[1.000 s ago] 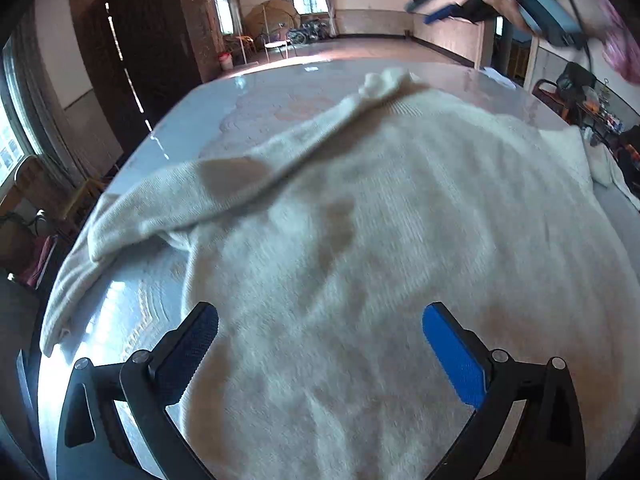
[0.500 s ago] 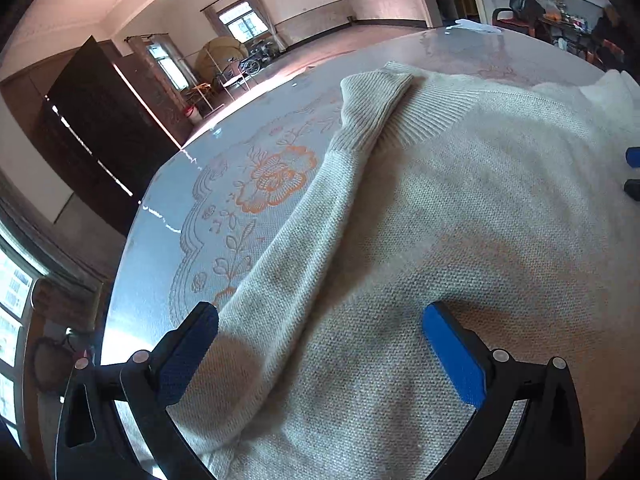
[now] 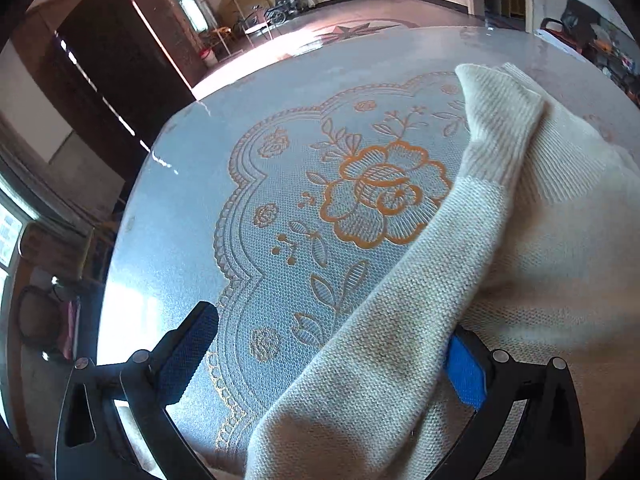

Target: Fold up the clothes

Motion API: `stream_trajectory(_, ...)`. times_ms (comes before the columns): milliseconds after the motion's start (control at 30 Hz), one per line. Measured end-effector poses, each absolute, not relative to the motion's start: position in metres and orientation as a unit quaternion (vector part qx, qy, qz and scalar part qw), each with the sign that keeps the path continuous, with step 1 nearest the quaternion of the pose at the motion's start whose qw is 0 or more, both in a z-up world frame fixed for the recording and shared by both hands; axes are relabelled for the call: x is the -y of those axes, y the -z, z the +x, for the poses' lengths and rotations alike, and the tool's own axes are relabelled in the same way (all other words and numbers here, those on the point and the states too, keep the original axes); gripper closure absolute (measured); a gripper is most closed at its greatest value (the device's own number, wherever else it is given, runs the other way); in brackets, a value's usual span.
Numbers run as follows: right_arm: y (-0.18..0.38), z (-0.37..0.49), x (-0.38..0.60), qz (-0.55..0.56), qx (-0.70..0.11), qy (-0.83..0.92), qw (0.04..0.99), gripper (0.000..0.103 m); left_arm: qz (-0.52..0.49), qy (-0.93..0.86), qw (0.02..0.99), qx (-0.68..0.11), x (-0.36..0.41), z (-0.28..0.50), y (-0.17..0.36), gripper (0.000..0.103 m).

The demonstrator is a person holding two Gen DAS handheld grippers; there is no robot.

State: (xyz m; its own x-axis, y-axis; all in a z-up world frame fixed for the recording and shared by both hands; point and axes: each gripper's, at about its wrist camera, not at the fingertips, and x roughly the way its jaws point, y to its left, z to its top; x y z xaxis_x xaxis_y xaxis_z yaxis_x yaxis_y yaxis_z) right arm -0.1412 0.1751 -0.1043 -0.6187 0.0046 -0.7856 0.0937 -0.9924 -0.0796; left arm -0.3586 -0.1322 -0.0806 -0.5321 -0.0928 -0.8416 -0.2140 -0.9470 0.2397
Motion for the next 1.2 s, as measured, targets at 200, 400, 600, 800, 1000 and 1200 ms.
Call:
stream_trajectory(200,0.106,-0.146,-0.179,0.437,-0.053,0.898,0.026,0.038,-0.506,-0.837,-0.151,-0.143,0.208,-0.377,0.08,0.0)
stream_trajectory(400,0.105,-0.145,-0.175,0.436,-0.055,0.898,0.021,0.035,-0.426,-0.863,-0.185,-0.199,0.204,-0.318,0.063,0.0)
stream_trajectory(600,0.08,-0.16,-0.187,0.463,-0.015,0.885,0.044,0.037,-0.393,-0.907,-0.014,-0.153,0.122,-0.239,0.043,0.0)
stream_trajectory(800,0.062,-0.208,-0.193,0.497,-0.03,0.867,0.025,0.036,-0.408,-0.888,0.031,-0.209,0.04,-0.228,0.066,0.0)
stream_trajectory(1000,0.09,-0.196,-0.216,0.534,-0.045,0.843,0.03,0.034,-0.39,-0.896,0.023,-0.212,0.051,-0.201,0.081,0.0)
stream_trajectory(1200,0.087,-0.162,-0.21,0.604,-0.1,0.784,0.1,0.034,-0.399,-0.888,0.067,-0.216,0.075,-0.159,0.076,0.0)
